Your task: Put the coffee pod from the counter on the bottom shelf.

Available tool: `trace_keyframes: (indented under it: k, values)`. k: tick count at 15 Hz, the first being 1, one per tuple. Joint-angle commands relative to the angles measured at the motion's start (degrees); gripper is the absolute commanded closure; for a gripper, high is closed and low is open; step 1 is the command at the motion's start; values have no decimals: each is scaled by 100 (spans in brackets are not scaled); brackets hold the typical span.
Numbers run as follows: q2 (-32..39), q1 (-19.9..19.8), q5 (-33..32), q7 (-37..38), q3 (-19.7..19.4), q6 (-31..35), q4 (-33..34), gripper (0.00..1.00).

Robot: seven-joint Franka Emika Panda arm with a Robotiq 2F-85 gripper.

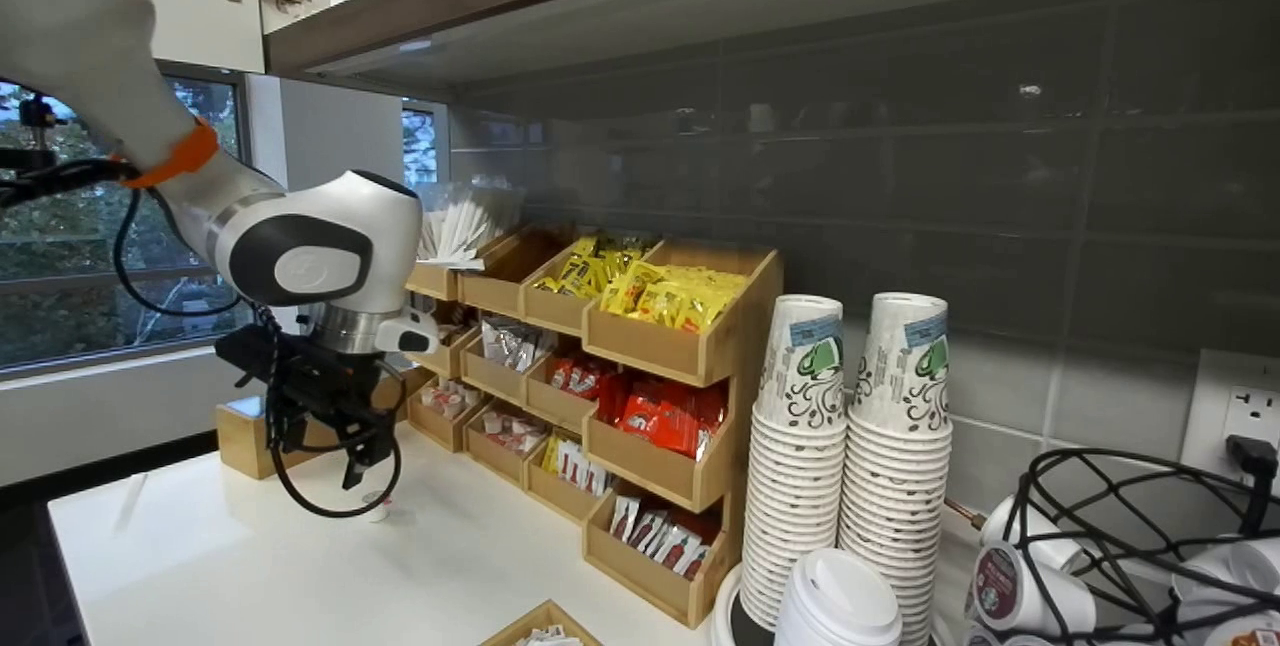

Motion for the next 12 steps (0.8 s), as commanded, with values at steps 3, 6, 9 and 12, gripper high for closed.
trace_keyframes:
  k: [3, 6, 9, 12]
  values:
    - [281, -256, -20, -50, 252, -11, 203, 0]
    - [296, -279, -13, -75, 254, -21, 236, 0]
    - [578, -352, 162, -103, 308, 303, 336, 0]
    - [733, -548, 374, -278, 371, 594, 320, 0]
